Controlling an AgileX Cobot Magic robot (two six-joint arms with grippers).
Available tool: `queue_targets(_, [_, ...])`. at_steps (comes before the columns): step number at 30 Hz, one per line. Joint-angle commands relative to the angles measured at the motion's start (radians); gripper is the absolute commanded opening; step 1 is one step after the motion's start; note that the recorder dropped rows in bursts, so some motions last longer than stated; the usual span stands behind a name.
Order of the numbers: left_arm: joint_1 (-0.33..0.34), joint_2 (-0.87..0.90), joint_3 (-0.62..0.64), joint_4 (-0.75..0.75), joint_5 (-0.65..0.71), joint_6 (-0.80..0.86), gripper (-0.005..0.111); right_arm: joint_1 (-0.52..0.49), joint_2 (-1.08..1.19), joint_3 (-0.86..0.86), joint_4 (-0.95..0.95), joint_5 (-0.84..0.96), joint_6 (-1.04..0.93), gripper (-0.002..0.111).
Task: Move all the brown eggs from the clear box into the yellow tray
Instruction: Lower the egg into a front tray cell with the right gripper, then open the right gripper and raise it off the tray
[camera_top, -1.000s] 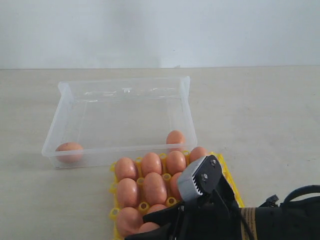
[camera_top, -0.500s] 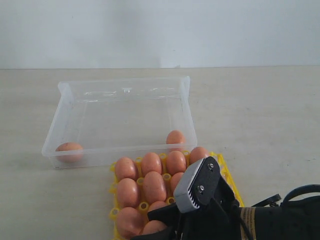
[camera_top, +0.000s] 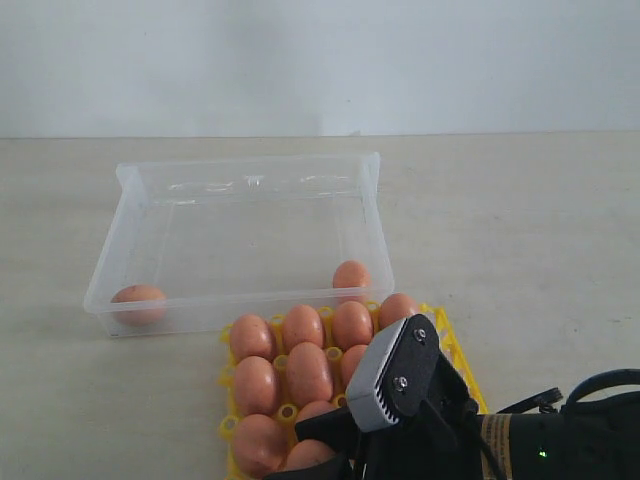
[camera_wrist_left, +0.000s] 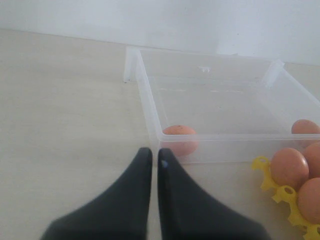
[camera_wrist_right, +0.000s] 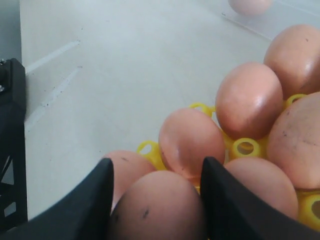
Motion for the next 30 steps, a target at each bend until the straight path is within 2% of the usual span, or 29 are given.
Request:
queue_targets(1, [-0.002,0.004,0.004,0.004,-0.007,0.004,0.004,0.001,0.0,-0.004,0.0,-0.015,-0.012,0.042])
queue_targets(16, [-0.002,0.004,0.004,0.004,-0.007,0.004,0.004,0.001,0.0,-0.004,-0.027,-0.025,-0.014,0.042])
queue_targets(21, [-0.002,0.004,0.004,0.004,-0.007,0.004,0.004,0.001,0.0,-0.004,-0.025,-0.025,-0.018,0.066])
queue_targets(30, [-0.002,0.004,0.004,0.004,-0.007,0.004,0.004,0.001,-0.002,-0.004,0.003,-0.028,-0.02,0.064])
